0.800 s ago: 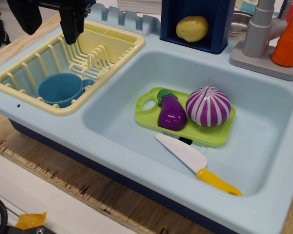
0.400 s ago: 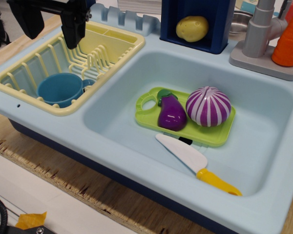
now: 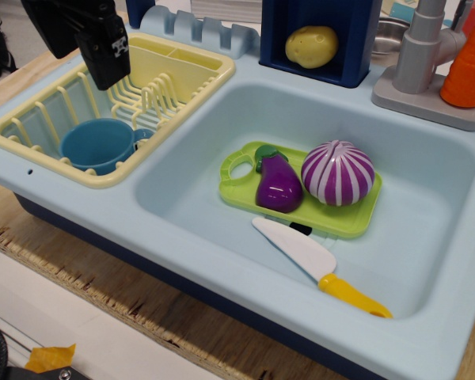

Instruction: Put cup from counter or drying rack into sink

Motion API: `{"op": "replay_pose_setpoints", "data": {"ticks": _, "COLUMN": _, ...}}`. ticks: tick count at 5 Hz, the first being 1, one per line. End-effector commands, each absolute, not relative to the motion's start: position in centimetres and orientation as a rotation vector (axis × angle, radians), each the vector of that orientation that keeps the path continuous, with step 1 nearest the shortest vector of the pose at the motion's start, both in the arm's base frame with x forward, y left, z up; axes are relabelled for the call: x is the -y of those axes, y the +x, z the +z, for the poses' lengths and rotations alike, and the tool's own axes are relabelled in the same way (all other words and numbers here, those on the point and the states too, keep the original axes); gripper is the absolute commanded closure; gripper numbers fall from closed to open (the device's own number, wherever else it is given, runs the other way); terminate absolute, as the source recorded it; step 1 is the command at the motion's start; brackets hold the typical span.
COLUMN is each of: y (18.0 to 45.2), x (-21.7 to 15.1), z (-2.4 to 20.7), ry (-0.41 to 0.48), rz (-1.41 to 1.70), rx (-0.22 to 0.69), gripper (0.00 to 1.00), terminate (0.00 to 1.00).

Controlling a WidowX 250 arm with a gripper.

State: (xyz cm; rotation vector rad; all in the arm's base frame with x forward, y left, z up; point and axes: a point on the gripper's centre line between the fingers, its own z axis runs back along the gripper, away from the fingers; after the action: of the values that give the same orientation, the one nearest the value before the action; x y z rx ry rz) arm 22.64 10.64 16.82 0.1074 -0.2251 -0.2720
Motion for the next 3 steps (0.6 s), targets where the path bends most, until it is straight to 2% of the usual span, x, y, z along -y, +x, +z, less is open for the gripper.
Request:
{"op": "replay_pose_setpoints", "data": {"ticks": 1, "y": 22.8, "x": -11.5, "z": 16.5, "ry": 0.065, "rz": -0.518, "rx": 0.171, "gripper": 0.0, "terminate": 0.0}}
{"op": "replay_pose_setpoints", "data": {"ticks": 2, "y": 23.2, "x": -11.9, "z": 15.4, "ry": 0.026, "rz": -0.611, "rx": 0.147, "gripper": 0.0, "terminate": 0.0}}
{"op": "replay_pose_setpoints", "data": {"ticks": 3, "y": 23.2, "x": -11.9, "z": 14.2, "ry": 0.019, "rz": -0.654, "rx": 0.185, "gripper": 0.0, "terminate": 0.0}}
